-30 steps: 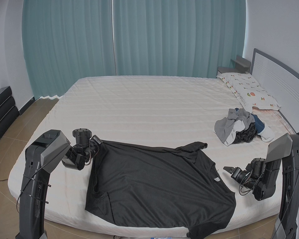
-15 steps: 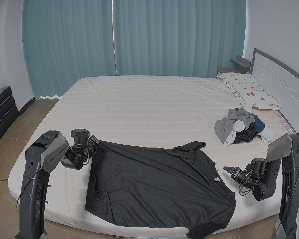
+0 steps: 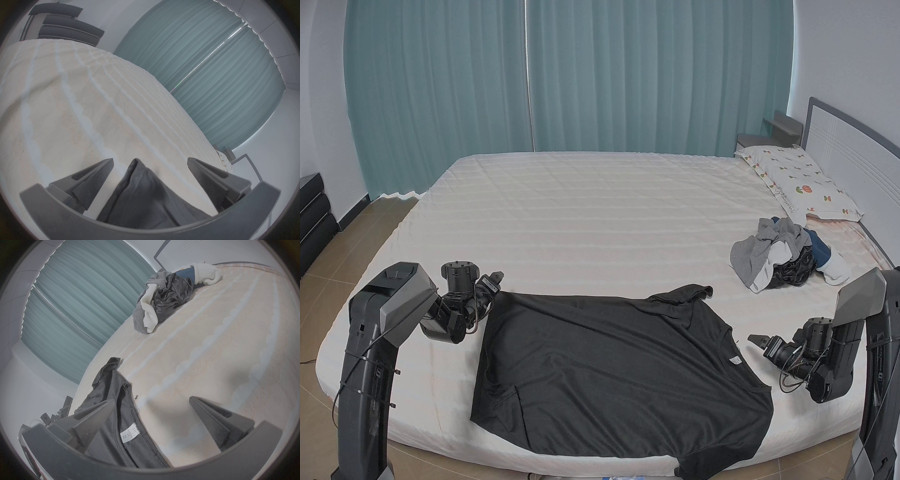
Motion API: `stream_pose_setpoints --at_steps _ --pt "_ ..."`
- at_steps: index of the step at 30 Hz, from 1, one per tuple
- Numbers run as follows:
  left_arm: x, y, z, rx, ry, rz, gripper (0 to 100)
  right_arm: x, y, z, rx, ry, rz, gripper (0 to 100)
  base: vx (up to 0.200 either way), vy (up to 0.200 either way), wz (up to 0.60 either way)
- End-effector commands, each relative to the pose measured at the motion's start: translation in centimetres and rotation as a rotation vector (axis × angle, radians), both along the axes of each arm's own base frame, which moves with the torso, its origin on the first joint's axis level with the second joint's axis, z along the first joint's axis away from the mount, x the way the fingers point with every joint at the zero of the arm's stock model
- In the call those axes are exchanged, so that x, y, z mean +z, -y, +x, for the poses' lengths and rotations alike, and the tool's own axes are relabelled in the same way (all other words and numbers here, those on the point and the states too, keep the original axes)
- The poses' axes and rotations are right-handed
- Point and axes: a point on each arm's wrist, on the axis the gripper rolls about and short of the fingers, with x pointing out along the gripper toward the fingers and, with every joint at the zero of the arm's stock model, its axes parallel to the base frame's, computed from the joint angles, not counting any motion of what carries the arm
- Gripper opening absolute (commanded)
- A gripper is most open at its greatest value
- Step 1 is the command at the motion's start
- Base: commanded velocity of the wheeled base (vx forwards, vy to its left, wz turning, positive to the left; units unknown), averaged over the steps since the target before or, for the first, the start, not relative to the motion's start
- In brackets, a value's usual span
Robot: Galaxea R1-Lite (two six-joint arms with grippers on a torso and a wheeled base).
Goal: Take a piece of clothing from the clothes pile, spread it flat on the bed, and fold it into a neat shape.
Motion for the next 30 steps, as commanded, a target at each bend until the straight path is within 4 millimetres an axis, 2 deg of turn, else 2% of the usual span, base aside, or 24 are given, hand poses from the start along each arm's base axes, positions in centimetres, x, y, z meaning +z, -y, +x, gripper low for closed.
stream_pose_setpoints --at_steps 1,8,14,15,16,18,19,23,25,30 --pt "2.2 -0.4 -1.7 -0.001 -0.015 -0.016 100 0.0 0.0 0.0 0.0 0.001 0.0 100 0.0 0.0 0.0" --pt "3.6 -0.2 -5.4 -0.037 -0.056 -0.025 100 -0.2 0.0 -0.1 -0.001 -0.002 0.0 100 0.0 0.0 0.0" --pt "5.0 0.4 -7.1 -0.055 -0.068 -0.03 100 -0.2 0.0 -0.1 -0.001 -0.002 0.0 100 -0.2 0.0 0.0" --pt "6.0 0.4 -8.1 -0.059 -0.072 -0.036 100 -0.2 0.0 -0.1 -0.001 -0.004 0.0 100 -0.2 0.0 0.0" --pt "6.1 0.5 -8.4 -0.062 -0.078 -0.036 100 -0.2 0.0 -0.1 -0.001 -0.004 0.0 100 -0.2 0.0 0.0" --pt "6.1 0.9 -8.8 -0.069 -0.086 -0.035 100 -0.2 0.0 -0.1 -0.001 -0.002 0.0 100 -0.2 0.0 0.0" --pt "5.8 1.6 -10.1 -0.087 -0.122 -0.028 100 -0.2 0.0 -0.1 -0.001 -0.002 0.0 100 -0.2 0.0 0.0" --pt "5.4 1.8 -12.9 -0.102 -0.181 -0.026 100 -0.2 0.0 -0.1 0.0 -0.004 -0.002 100 -0.2 0.0 0.0" --pt "5.0 1.9 -14.4 -0.12 -0.208 -0.03 100 -0.2 0.0 -0.1 -0.001 -0.004 0.0 100 0.0 0.0 0.0" --pt "3.9 2.6 -16.3 -0.175 -0.266 -0.033 100 -0.3 0.0 -0.1 0.0 -0.005 -0.001 100 0.0 0.0 0.0"
